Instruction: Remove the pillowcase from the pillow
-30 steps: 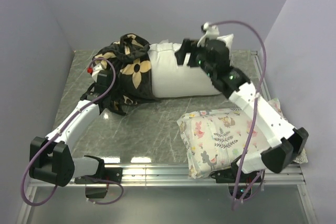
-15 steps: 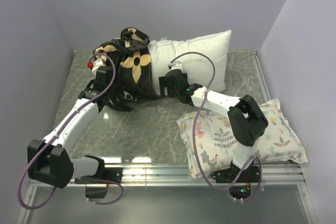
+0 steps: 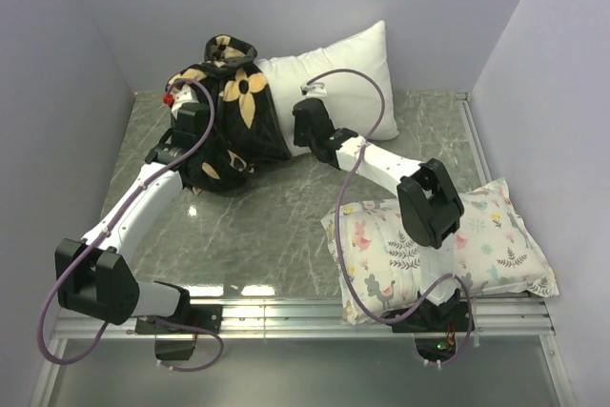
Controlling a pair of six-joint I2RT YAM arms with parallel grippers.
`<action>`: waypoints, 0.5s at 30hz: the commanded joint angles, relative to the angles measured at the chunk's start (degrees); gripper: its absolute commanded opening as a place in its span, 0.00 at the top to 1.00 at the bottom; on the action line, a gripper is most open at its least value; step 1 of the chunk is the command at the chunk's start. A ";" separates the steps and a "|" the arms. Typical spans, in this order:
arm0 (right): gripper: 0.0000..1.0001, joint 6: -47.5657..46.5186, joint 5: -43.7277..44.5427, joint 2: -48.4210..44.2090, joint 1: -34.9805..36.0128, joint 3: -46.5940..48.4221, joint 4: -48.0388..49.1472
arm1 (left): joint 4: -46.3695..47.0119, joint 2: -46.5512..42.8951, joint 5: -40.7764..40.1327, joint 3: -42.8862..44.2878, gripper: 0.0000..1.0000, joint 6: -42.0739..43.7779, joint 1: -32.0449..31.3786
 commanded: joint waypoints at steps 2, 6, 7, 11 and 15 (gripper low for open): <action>0.97 0.06 1.00 1.62 -0.82 6.32 -0.23 | -2.10 0.52 -0.75 4.24 0.99 2.51 -0.32; 1.00 0.41 1.71 -1.01 -1.52 5.71 -0.94 | -3.07 0.70 -1.45 5.73 0.99 3.31 -0.32; 1.00 0.41 1.89 -1.89 -1.61 4.66 -1.11 | -3.51 0.53 -1.63 6.61 1.00 3.57 -0.23; 1.00 0.50 2.68 -10.65 -2.14 2.19 -3.13 | -5.27 -0.26 -3.47 9.60 1.00 5.15 -0.32; 1.00 -0.55 1.89 -17.62 -2.14 3.06 -7.87 | -8.25 -1.23 -4.26 13.82 0.99 6.38 -0.23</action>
